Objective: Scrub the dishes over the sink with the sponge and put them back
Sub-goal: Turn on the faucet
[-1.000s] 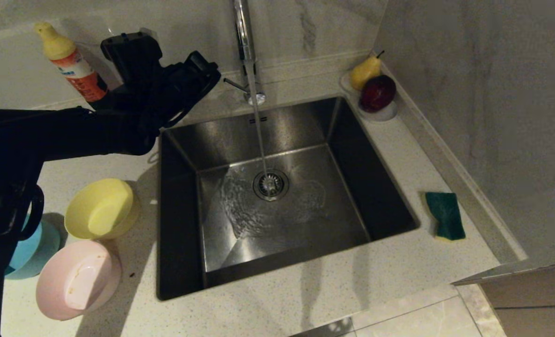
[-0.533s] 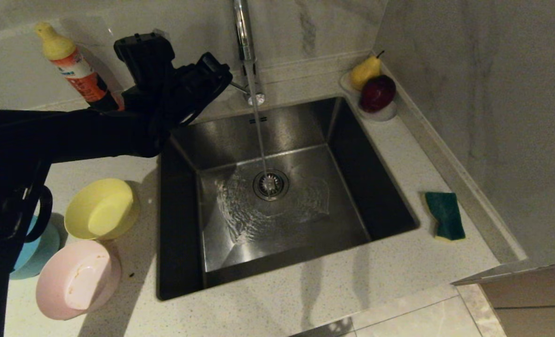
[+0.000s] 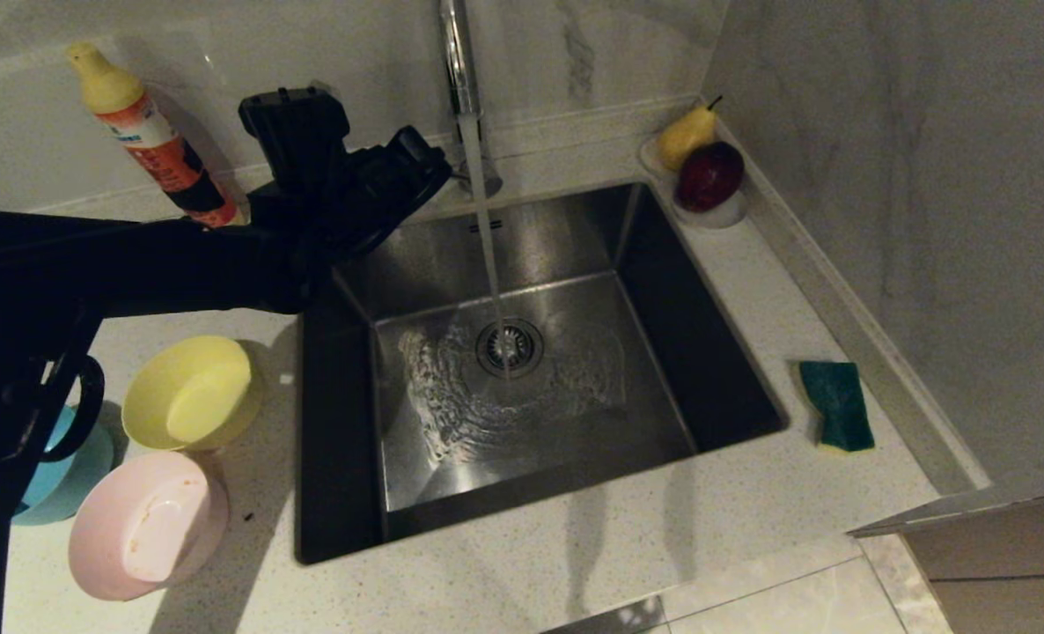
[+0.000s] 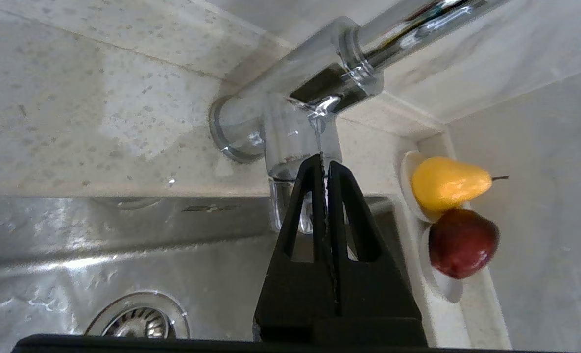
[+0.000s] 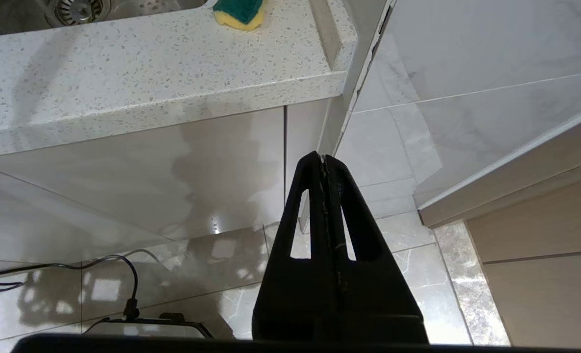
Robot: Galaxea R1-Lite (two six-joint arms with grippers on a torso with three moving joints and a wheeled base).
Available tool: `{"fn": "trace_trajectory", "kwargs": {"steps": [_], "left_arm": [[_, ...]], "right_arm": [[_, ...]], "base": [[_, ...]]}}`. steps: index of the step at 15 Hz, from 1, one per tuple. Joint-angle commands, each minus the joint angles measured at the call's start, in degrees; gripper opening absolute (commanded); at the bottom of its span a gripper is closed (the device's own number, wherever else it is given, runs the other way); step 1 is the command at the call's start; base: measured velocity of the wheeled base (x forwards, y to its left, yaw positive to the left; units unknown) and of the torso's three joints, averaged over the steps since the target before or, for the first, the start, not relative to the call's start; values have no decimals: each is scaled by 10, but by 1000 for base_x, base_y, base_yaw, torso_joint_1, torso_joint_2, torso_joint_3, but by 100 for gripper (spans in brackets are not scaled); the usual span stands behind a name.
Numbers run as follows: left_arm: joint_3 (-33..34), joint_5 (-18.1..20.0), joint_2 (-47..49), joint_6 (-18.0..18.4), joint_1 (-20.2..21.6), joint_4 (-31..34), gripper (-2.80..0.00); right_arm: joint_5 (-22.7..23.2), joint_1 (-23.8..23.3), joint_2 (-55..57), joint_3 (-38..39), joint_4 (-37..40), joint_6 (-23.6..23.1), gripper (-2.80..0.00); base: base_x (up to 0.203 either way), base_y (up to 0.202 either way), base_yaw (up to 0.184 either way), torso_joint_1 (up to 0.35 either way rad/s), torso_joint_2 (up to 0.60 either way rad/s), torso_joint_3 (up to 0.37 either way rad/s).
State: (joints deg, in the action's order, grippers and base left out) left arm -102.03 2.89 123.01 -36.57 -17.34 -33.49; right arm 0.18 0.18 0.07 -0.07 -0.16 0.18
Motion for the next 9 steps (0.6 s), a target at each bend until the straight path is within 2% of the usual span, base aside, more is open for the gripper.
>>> {"fn": "trace_trajectory", "kwargs": {"steps": [1,5,9], "left_arm": [[17,-3,-10,-2,-2,-3,-280],[-54,-33,-8,-1,13,8,-280],[-58,-39,-58,3,42,16,-280]], "right_arm": [[0,0,0,0,0,0,-280],[0,0,0,1,0,0,-280],[0,0,0,0,0,0,-280]], "base": [[0,0,0,0,0,0],[0,0,0,0,0,0],[0,0,0,0,0,0]]}}
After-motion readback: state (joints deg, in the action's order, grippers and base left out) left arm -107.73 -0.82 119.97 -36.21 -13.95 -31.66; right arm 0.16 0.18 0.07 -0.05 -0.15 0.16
